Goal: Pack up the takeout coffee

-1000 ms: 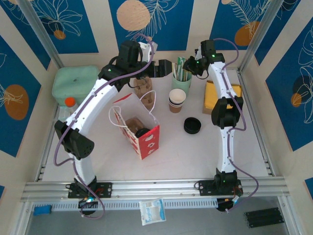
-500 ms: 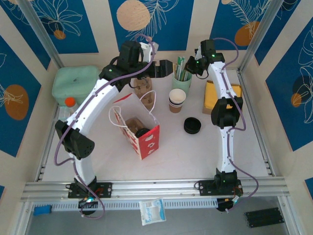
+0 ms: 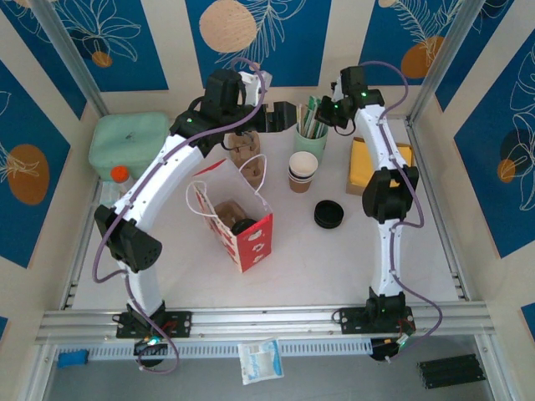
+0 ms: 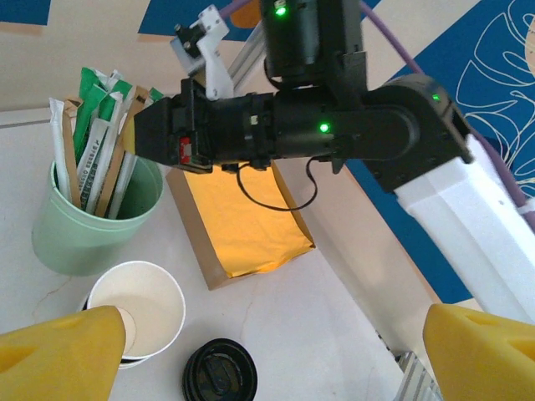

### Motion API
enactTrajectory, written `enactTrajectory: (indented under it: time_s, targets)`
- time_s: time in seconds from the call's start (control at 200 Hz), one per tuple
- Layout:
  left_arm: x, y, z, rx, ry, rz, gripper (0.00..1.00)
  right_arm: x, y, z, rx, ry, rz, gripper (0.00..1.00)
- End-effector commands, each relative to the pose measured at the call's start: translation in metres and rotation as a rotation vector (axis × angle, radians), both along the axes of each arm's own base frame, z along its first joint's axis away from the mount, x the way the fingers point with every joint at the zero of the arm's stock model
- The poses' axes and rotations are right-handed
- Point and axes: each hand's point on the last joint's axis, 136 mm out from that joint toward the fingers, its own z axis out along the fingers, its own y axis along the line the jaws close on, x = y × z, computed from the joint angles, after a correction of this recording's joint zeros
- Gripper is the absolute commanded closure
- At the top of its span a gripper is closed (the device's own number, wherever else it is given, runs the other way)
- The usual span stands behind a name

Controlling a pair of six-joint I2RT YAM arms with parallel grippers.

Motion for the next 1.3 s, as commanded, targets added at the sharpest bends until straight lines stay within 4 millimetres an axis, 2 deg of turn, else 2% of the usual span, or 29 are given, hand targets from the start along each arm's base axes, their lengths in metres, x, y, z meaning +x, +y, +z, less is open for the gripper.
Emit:
enactTrajectory:
  time_s: [0.0,0.255,0.455,0.985,1.295]
  targets:
    - [-0.003,-0.008,0.015,-0.037,-0.028,-0.026,0.08,-0.008,0.002,0.039,-0.020,-0.089,0.015,1.00]
    - [-0.004,-0.008,0.014,-0.034,-0.025,-0.028,0.09,-0.011,-0.002,0.043,-0.040,-0.099,0.010,1.00]
    - [-0.004,-0.008,0.013,-0.027,-0.029,-0.026,0.09,-0.017,-0.006,0.058,-0.057,-0.136,0.003,1.00]
    - [-0.004,0.008,0.022,0.025,-0.087,0.025,0.07,-0.037,-0.027,0.121,-0.066,-0.257,-0.031,1.00]
    - [-0.013,0.024,0.030,0.059,-0.115,0.061,0.07,-0.068,-0.029,0.173,-0.035,-0.350,-0.033,1.00]
